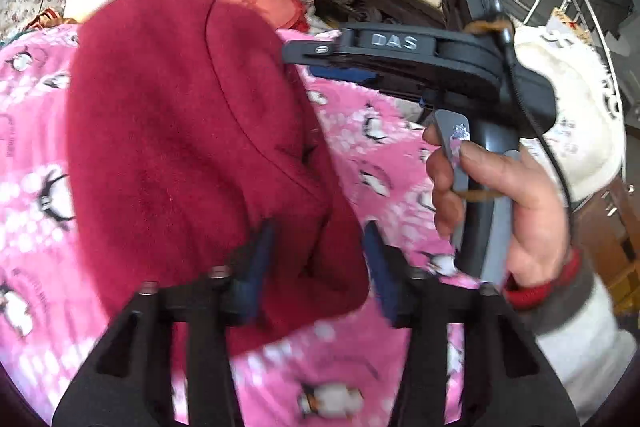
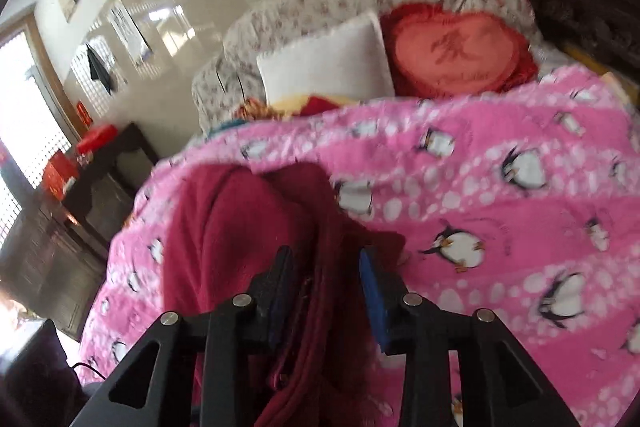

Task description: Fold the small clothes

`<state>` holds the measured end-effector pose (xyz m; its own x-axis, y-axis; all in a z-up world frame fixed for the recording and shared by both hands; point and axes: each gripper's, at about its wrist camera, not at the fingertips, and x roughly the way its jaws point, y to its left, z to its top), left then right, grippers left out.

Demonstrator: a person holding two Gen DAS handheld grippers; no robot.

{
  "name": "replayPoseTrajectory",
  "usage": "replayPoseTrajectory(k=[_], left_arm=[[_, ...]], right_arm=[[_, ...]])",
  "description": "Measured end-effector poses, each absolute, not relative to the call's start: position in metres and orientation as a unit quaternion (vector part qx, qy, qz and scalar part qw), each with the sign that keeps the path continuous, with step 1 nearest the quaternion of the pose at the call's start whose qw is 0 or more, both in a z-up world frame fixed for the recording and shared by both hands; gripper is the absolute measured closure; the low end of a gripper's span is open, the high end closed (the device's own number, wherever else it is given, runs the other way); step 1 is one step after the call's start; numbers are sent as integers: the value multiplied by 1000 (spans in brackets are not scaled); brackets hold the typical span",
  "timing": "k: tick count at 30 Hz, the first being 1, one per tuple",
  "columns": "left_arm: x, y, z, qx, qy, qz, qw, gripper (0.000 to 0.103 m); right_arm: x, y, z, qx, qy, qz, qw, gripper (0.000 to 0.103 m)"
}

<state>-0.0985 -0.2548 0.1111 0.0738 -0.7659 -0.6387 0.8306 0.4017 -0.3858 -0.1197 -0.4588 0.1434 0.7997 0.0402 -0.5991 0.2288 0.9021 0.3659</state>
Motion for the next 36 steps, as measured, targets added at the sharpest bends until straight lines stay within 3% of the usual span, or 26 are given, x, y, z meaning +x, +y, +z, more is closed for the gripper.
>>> replayPoseTrajectory(k=[2, 7, 11, 13, 18, 20, 22, 27, 36], left_arm=[[-108, -231, 126, 46, 377, -548, 746, 36], [-107, -206, 127, 88, 321, -483, 810, 33], [-85, -214, 81, 63, 394, -460, 793, 33], [-82, -217, 65, 69, 415, -447, 789, 33], [-75, -200, 73, 30, 408, -457, 790, 33], [-67, -184, 85, -16, 392, -465, 794, 33], [-58, -175, 90, -51, 388, -465, 794, 17], [-30, -183, 84, -100, 411, -462, 779, 15], [-10, -218, 48, -77, 451, -463, 759, 14]], right_arm=[[-143, -448, 163, 211, 289, -22, 934, 70], [-157, -389, 165, 170, 316, 69, 931, 70], [-146, -357, 122, 96, 381, 51, 918, 71], [-145, -368, 100, 61, 400, -13, 914, 77], [-168, -403, 98, 188, 365, 41, 911, 74], [-176, -413, 106, 209, 340, 30, 917, 66], [-179, -421, 109, 220, 318, 8, 922, 30], [-167, -433, 89, 288, 323, 33, 901, 27], [-133, -442, 65, 321, 317, 66, 890, 23]])
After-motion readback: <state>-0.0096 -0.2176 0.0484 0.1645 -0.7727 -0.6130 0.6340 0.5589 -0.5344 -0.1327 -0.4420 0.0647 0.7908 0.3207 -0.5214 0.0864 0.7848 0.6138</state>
